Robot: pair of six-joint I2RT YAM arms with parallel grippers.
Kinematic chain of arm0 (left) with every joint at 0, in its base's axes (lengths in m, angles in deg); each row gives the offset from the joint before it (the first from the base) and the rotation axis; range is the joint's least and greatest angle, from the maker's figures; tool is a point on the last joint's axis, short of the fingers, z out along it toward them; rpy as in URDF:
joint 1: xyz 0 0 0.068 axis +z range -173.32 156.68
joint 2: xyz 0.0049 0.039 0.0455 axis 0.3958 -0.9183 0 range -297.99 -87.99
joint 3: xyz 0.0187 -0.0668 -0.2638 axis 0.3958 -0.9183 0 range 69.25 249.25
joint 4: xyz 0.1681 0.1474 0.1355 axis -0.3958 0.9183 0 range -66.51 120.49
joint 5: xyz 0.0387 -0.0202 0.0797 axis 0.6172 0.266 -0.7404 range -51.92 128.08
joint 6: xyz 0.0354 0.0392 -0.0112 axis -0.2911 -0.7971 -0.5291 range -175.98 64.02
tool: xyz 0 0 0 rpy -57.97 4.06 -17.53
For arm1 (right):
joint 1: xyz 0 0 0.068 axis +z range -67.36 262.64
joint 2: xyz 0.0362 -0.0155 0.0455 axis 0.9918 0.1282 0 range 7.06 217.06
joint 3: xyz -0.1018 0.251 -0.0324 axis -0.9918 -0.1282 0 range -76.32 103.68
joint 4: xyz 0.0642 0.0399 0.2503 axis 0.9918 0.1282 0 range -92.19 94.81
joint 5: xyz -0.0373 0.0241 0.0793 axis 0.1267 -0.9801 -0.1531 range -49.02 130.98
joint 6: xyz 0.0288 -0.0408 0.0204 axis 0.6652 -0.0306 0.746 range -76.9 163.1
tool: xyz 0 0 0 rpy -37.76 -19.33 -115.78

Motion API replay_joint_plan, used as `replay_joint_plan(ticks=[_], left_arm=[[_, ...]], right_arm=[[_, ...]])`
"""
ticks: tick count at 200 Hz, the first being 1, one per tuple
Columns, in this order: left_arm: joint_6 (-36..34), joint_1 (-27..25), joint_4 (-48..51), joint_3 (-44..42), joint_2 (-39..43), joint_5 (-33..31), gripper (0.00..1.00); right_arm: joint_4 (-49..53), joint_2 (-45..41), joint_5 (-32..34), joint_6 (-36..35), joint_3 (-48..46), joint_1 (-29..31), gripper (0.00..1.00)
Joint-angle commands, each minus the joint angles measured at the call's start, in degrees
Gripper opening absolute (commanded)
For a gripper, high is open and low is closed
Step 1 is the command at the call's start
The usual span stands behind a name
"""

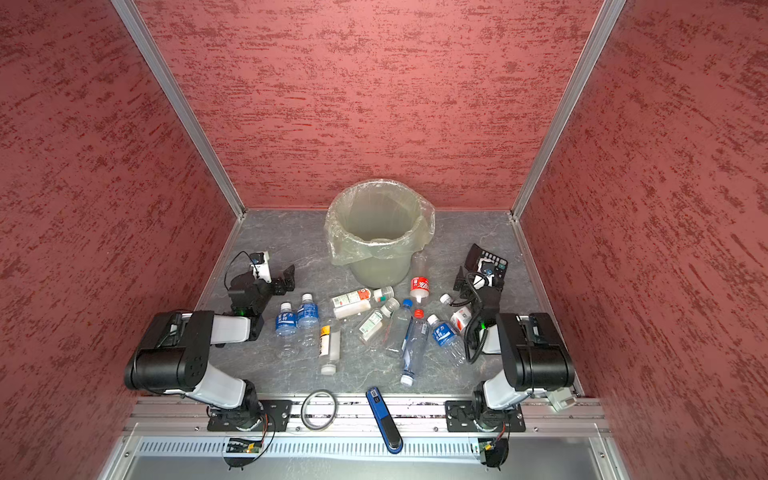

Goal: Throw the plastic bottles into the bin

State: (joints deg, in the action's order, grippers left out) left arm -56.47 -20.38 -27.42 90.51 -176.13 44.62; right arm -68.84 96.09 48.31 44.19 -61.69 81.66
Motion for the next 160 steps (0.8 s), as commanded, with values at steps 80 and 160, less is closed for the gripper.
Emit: replay_joint_plan(ticks=[80, 160], left_arm=[[0.09, 0.41, 0.20, 0.76, 0.25, 1.20, 0.99], [0.25, 0.85, 0.20, 0.72, 0.24, 2.03, 0.99]], right_arm=[[-1.30, -0.17, 1.07, 0.29, 0.78, -0.23, 0.99], [-0.77, -0.17, 0.88, 0.29, 1.02, -0.20, 0.99]])
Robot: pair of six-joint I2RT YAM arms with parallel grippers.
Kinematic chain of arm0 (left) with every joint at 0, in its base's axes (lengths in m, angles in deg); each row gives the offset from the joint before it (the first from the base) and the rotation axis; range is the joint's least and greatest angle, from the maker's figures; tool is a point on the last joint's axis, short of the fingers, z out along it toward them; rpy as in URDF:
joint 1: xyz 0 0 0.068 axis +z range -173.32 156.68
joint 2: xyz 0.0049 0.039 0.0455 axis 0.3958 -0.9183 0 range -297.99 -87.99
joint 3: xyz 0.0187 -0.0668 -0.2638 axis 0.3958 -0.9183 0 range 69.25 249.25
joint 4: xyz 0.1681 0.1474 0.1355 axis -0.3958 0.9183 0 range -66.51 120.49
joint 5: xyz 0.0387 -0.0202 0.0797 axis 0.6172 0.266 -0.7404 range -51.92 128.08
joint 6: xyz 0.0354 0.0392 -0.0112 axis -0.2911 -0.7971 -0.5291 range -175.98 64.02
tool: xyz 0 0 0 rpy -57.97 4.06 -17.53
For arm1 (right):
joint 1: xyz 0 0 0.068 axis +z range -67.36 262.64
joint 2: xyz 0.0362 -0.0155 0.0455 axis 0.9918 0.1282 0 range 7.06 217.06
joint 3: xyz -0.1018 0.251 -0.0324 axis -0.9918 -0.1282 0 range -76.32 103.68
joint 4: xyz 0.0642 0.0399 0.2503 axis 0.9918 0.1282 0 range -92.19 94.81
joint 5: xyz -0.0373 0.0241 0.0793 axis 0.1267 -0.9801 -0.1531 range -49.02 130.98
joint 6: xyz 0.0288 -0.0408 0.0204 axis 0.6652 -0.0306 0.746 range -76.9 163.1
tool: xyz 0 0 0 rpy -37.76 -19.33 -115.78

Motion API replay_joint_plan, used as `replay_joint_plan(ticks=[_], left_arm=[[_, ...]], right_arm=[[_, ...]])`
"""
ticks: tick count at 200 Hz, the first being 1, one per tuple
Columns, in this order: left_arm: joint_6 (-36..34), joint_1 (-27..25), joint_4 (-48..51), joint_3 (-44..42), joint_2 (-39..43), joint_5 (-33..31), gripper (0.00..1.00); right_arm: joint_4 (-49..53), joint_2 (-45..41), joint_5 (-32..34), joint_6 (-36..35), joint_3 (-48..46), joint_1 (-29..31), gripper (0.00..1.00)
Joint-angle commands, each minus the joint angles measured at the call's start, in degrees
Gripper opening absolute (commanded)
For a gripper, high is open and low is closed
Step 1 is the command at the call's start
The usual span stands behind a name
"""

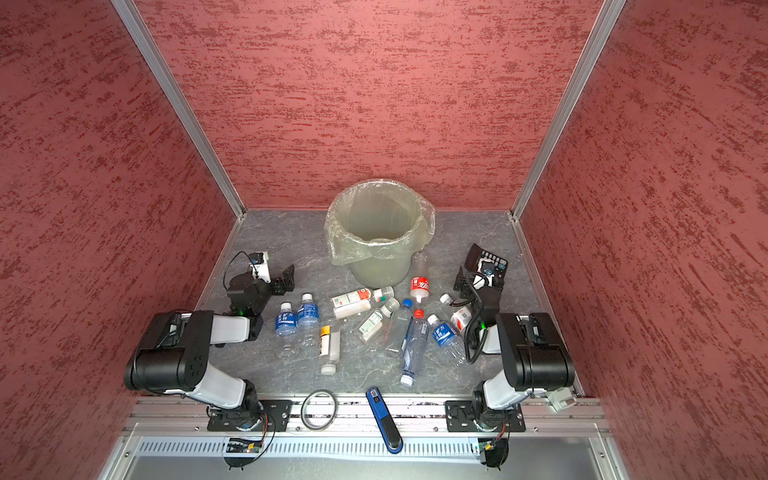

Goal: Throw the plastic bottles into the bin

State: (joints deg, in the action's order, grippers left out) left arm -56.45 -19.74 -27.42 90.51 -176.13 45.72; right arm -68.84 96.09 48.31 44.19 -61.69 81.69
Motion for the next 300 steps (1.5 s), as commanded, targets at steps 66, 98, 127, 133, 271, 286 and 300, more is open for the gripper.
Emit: replay_joint_plan(ticks=[66, 98, 127, 133, 271, 286, 300], left_arm=[[-0.12, -0.31, 0.29, 0.71, 0.22, -0.11, 0.99], [-2.74, -6.70, 14.07, 5.90, 6.91, -15.23, 0.99], [-3.36, -12.08, 18.73, 8.12, 12.24, -26.88, 1.00], [-2.79, -12.75, 20.20, 8.42, 13.42, -28.42, 1.00], [25.01, -25.85, 67.44, 21.37, 34.26, -24.87, 1.00], [26.38, -26.71, 71.30, 21.48, 36.03, -23.48, 1.00], [29.19, -27.95, 75.84, 21.39, 36.61, -23.29, 0.99]], right_arm=[[-1.89, -0.27, 1.77, 0.35, 0.50, -0.22, 0.99], [6.14, -6.59, 6.96, 2.16, 2.04, -0.13, 0.99], [20.27, -12.42, 22.71, 7.64, 7.21, 0.07, 0.99], [24.93, -13.32, 27.17, 9.88, 9.26, 0.04, 0.99], [98.42, -28.22, 31.91, 31.60, 37.26, 22.49, 0.98], [100.90, -29.96, 25.83, 30.11, 36.71, 24.82, 0.96], [104.51, -30.57, 22.06, 30.86, 36.13, 27.20, 0.95]])
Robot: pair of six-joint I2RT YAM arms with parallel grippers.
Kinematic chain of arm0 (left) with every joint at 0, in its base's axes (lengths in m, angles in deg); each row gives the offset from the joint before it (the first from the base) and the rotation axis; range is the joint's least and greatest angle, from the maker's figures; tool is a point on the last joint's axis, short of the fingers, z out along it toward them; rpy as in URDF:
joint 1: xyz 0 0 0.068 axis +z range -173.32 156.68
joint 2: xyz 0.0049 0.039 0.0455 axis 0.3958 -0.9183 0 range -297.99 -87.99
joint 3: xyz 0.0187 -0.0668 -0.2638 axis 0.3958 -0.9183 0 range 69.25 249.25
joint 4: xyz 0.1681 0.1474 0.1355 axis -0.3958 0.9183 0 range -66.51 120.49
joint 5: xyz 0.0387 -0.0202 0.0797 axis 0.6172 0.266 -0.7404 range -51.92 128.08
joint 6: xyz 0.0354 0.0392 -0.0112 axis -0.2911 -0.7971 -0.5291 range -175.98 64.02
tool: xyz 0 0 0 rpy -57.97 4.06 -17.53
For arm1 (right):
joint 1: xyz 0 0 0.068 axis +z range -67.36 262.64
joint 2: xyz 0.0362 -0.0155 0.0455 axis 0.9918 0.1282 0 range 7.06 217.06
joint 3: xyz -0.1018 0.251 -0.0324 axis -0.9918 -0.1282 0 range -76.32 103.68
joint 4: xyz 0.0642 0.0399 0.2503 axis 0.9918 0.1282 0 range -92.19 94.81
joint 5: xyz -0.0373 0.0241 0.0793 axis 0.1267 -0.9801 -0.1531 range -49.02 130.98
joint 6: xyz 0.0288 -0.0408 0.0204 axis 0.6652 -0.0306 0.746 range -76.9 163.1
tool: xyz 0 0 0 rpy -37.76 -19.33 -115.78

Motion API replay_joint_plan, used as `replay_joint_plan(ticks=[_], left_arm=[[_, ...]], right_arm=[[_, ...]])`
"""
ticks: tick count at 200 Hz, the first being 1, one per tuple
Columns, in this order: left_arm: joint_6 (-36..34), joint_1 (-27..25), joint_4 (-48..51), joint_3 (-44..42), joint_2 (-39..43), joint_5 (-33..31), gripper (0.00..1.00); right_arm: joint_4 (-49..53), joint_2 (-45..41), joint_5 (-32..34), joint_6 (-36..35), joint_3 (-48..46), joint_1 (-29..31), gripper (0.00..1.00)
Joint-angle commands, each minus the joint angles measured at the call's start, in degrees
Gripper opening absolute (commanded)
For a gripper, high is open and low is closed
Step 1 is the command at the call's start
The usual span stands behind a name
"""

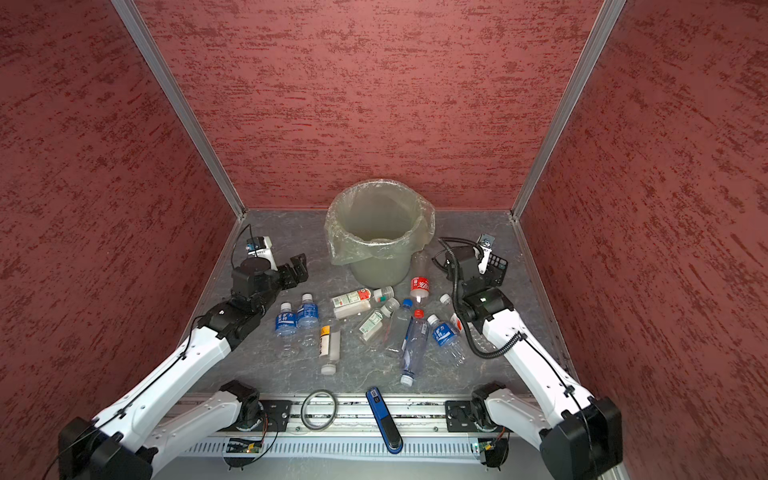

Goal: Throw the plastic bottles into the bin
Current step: 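Reach the left gripper to the blue-labelled bottle while the right gripper reaches the Coca-Cola bottle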

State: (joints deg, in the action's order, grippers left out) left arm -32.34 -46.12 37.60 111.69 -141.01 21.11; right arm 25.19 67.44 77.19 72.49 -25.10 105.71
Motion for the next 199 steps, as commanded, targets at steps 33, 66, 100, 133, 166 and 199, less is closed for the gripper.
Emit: replay_joint_plan(ticks=[33, 66, 100, 133, 166, 199], left_arm=[[12.15, -7.84, 18.93, -2.58, 5.00, -1.12, 0.89], [18.42, -11.62, 27.09, -5.00, 9.69, -4.92, 0.79], [25.72, -13.01, 34.44, -6.17, 9.94, -6.91, 0.74], [30.95, -13.18, 37.55, -8.49, 11.04, -7.26, 0.71], [30.45, -11.42, 35.54, -10.77, 9.30, -4.81, 0.70], [26.88, -5.20, 29.97, -13.61, 7.84, 0.77, 0.69]], right_arm=[[17.79, -3.10, -8.10, 7.42, -1.85, 11.87, 0.94], [20.84, -3.77, -9.11, 10.46, -3.07, 17.10, 0.90], [21.32, -2.05, -9.56, 13.11, -4.88, 18.67, 0.85], [20.68, 0.47, -9.62, 13.19, -4.89, 18.68, 0.85], [19.67, 2.33, -9.14, 11.84, -3.81, 18.52, 0.85], [18.24, 3.34, -9.65, 10.90, -3.28, 17.87, 0.85]])
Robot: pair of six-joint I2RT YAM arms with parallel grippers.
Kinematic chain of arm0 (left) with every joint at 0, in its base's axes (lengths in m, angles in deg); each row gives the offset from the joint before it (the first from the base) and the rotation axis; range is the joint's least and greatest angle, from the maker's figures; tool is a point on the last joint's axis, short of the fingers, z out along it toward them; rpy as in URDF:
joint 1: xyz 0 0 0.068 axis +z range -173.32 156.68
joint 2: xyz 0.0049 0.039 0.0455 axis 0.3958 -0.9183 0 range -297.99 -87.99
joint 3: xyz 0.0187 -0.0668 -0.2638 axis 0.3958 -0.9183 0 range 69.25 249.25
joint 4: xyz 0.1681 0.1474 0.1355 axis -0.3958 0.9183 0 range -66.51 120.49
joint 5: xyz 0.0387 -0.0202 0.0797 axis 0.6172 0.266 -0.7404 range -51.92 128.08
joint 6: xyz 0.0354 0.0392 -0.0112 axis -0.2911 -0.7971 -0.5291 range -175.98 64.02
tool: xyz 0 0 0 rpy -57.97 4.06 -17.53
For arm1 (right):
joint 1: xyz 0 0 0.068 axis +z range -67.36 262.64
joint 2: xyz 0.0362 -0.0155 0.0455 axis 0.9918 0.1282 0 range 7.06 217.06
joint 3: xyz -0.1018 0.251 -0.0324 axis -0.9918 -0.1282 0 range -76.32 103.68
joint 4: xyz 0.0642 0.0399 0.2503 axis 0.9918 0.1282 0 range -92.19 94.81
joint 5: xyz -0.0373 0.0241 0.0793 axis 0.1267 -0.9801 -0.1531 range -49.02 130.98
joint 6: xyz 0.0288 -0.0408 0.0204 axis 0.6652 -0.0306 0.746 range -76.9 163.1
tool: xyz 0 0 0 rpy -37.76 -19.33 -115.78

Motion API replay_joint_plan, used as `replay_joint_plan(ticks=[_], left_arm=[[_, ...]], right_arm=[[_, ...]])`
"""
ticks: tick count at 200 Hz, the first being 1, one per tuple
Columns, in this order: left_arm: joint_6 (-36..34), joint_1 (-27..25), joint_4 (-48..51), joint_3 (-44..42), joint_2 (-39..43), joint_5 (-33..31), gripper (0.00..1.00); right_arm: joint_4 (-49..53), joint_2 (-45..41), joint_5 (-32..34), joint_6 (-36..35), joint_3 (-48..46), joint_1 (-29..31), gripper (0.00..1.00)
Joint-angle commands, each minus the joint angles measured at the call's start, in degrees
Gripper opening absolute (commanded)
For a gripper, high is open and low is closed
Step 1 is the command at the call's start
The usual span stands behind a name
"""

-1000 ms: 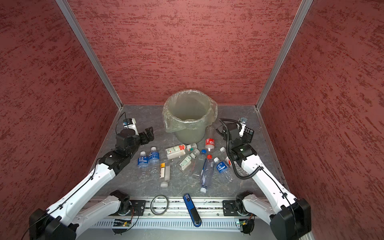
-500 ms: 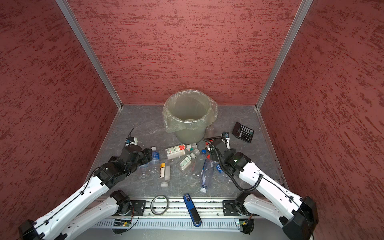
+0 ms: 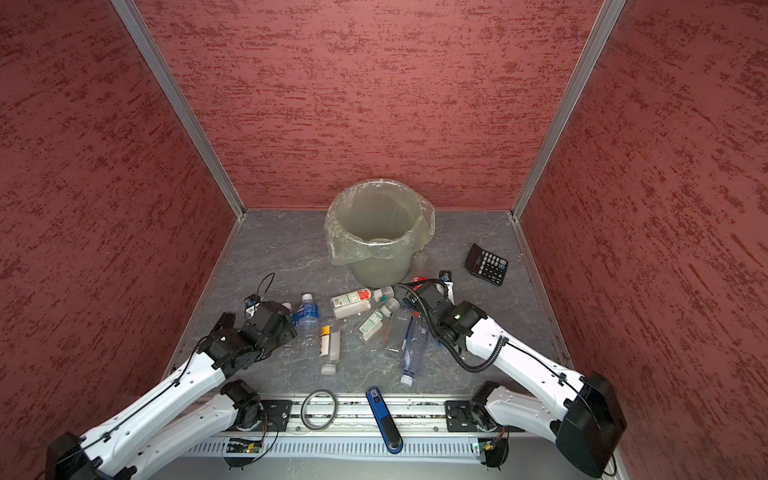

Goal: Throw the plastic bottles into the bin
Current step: 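Reach the left gripper to the blue-labelled bottle while the right gripper reaches the Coca-Cola bottle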

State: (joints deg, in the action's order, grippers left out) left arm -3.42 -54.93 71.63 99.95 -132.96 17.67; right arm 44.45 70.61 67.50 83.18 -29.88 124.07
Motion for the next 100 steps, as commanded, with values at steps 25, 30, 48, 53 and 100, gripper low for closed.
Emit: replay_joint_plan(ticks=[25, 30, 48, 53, 100], left_arm=[[-5.01, 8.63, -7.18, -3.20, -1.24, 8.72, 0.67], [-5.55, 9.19, -7.47, -3.33, -1.51, 9.19, 0.67], [-7.15, 9.64, -8.72, -3.36, -2.30, 10.15, 0.68], [-7.62, 9.64, -9.07, -3.35, -2.46, 10.56, 0.68], [-9.59, 10.35, -10.01, -2.38, -7.50, 12.58, 0.68]], right_arm=[[-2.52, 0.22, -1.31, -1.41, 1.33, -3.09, 0.86], [-2.89, 0.30, -1.65, -1.91, 1.36, -3.86, 0.86], [-4.35, 0.91, -3.09, -3.76, 1.77, -6.89, 0.89], [-5.03, 1.11, -3.53, -4.26, 1.96, -7.71, 0.89], [-8.04, 3.10, -6.41, -7.56, 3.20, -13.02, 0.89]])
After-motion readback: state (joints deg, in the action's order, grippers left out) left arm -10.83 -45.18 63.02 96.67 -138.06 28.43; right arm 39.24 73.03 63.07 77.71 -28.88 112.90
